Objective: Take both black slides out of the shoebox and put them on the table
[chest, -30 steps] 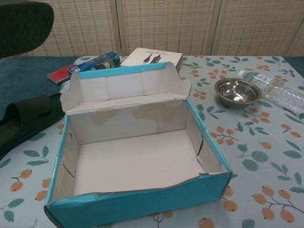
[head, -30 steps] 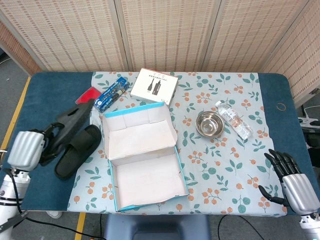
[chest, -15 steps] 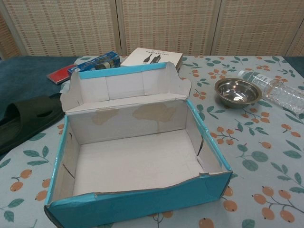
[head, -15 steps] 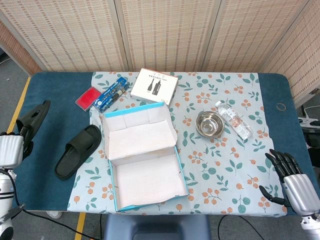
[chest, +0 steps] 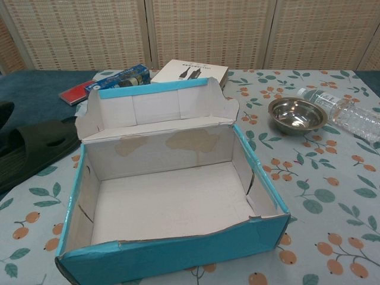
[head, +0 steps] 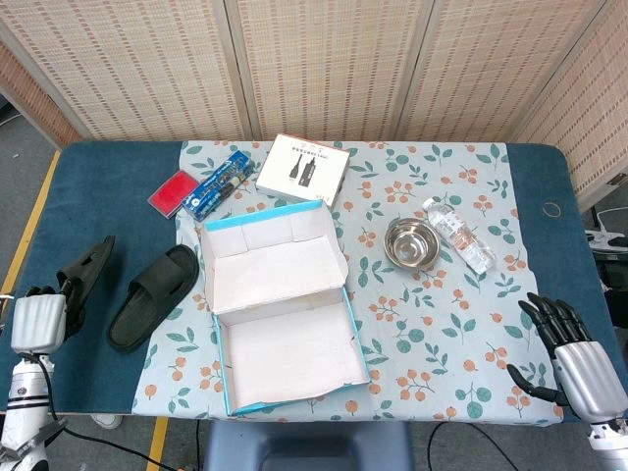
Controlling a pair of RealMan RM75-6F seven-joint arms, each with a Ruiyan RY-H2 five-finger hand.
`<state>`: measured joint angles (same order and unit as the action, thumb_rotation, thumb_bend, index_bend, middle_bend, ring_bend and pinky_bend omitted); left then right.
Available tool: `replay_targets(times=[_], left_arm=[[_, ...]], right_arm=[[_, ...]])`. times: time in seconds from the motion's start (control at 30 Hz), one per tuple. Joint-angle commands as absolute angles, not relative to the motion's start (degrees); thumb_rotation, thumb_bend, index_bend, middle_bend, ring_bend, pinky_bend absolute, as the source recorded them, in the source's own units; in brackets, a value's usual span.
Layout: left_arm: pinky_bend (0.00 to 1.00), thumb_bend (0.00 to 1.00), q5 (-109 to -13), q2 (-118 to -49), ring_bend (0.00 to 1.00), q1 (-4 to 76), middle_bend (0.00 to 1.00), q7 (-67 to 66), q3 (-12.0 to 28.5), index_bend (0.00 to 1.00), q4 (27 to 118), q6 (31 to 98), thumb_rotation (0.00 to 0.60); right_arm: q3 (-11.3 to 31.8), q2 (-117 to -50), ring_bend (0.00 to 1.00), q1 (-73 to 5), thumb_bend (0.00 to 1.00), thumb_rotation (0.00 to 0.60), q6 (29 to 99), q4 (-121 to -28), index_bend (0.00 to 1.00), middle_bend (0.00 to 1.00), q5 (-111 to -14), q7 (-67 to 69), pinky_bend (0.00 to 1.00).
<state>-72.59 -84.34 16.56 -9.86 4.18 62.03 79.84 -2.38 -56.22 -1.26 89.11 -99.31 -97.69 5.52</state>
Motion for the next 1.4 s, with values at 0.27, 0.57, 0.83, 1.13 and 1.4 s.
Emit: replay_targets(times=[0.27,0.57,0.83,1.13,1.4], left_arm=[[0.15,0.35,-73.49,-75.96,0.0,15.24,0.0,5.31,1.86,0.0,78.2,69.32,0.6],[0.14,0.34,-78.38,-71.93,0.0,13.79,0.0,15.56,-1.21,0.0,84.46,67.03,0.6],[0.1,0.29,-81.63,-75.35,0.0,11.83,0.0,18.71,-0.3,0.0,80.51,72.67,0.578],[0.04,0.29,-82.83,-75.69,0.0,12.36,0.0,27.65,1.59,0.0,79.84,73.58,0.505],[0.01,0.33,-92.71,-70.63,0.0,13.66,0.0,46.09,-3.0,0.0,82.96,73.06,0.558]], right_arm=[[-2.41,-56.03,0.0,-1.09,0.24,0.449,89.32,-99.56,0.0,0.0,-97.74,5.36,0.0],[-2.51,-56.0,0.0,-0.99,0.24,0.449,89.53,-99.71,0.0,0.0,-98.16,5.01,0.0],[-2.64,-55.92,0.0,-1.04,0.24,0.449,89.28,-99.88,0.0,0.0,-98.31,4.85,0.0],[-2.54,-55.74,0.0,-0.85,0.24,0.449,89.6,-100.0,0.0,0.0,-98.07,5.02,0.0],[-2.35,-55.83,0.0,-0.95,0.24,0.449,88.98,-100.13,0.0,0.0,-97.27,4.38,0.0]])
